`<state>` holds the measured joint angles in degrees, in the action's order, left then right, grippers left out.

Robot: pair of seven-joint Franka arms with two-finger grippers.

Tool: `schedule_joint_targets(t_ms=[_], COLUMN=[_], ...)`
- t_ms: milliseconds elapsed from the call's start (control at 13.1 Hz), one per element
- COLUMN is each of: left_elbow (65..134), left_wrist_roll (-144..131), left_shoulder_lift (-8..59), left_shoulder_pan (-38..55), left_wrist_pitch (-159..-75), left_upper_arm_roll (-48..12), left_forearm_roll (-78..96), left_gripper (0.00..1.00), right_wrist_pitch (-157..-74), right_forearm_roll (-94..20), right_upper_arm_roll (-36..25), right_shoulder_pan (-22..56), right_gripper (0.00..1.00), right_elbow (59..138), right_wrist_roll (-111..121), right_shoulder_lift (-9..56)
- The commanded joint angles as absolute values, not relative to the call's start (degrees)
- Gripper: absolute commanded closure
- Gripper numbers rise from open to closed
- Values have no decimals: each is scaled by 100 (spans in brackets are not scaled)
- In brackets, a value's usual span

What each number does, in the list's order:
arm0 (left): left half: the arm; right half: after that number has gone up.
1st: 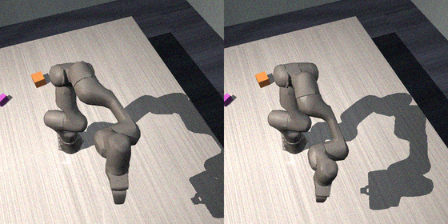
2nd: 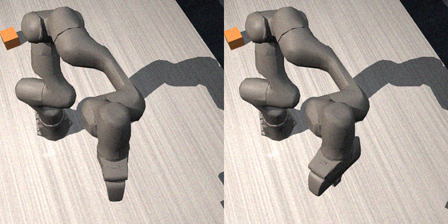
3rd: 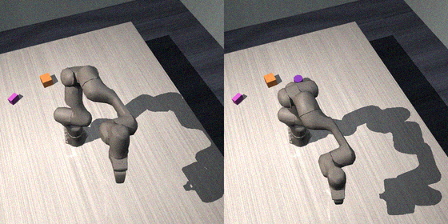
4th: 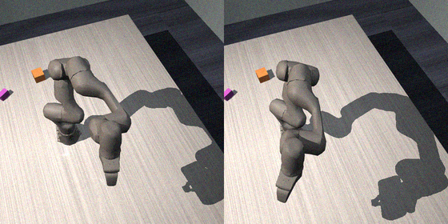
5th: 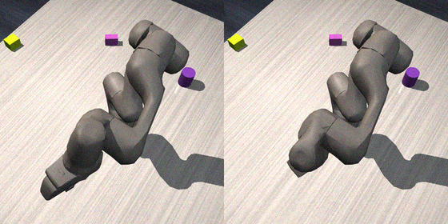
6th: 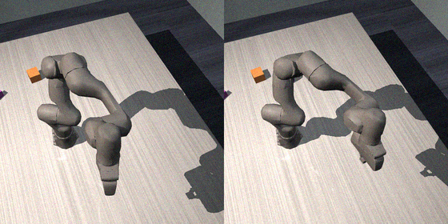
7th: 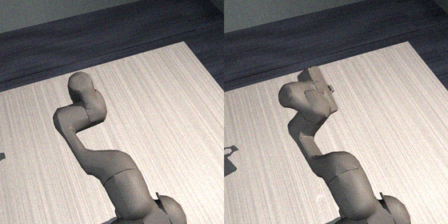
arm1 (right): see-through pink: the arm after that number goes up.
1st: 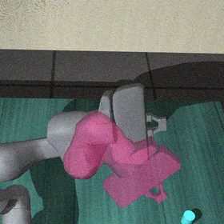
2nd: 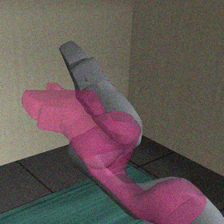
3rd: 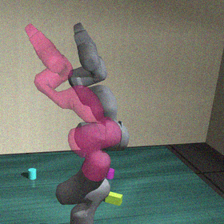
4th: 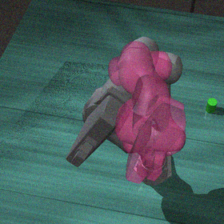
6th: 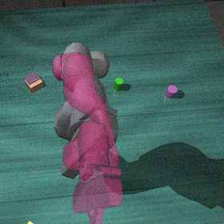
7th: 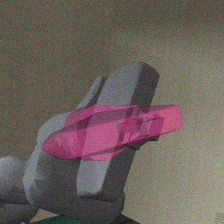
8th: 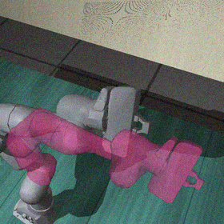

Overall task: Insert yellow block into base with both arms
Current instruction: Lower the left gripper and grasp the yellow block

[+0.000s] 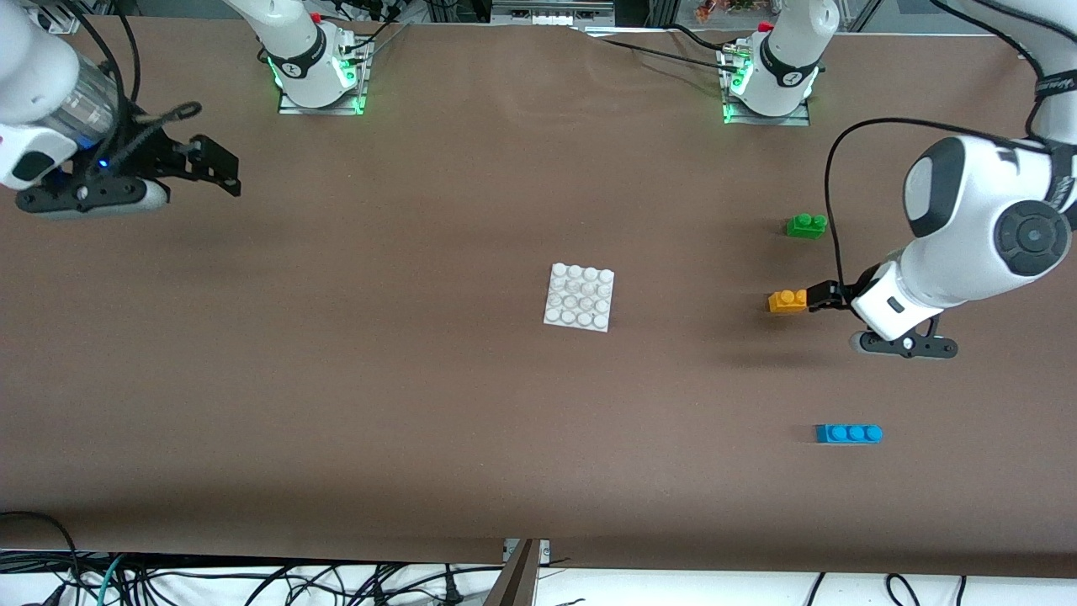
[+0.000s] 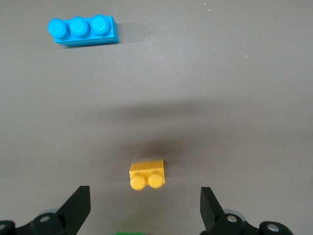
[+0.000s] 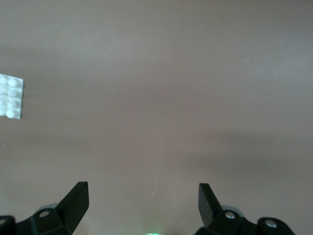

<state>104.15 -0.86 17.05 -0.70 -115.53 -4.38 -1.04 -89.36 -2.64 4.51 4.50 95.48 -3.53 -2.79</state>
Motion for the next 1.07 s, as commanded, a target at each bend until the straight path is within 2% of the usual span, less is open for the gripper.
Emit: schedule_joint_targets(t_ms=[0, 152, 305, 838, 990], left_elbow=[11537, 12205, 12672, 12955, 12946], left_wrist_roll=[-70, -166, -430, -923, -932], left_shoulder_lift=[1441, 1494, 1581, 1819, 1942], left_shoulder_pan=[-176, -193, -150, -185, -193], left_wrist_pitch=[-12608, -13679, -14350, -14625, -14721], left_upper_arm_roll=[-448, -457, -457, -475, -466], left_forearm_roll=[-394, -702, -799, -993, -993], left_gripper=[1, 1, 1, 1, 1], right_wrist_pitch=[-8886, -8877, -8746, -8754, -8763], right_forearm_roll=[-133, -106, -105, -114, -71], right_upper_arm_roll=[448, 396, 299, 272, 272], right_shoulder_pan=[404, 404, 404, 396, 396], right_gripper=[1, 1, 1, 1, 1], right_elbow=[9870, 9879, 9879, 9861, 9696], right_wrist_roll=[-211, -28, 18, -26, -18], right_shoulder_lift=[-589, -650, -668, -624, -423])
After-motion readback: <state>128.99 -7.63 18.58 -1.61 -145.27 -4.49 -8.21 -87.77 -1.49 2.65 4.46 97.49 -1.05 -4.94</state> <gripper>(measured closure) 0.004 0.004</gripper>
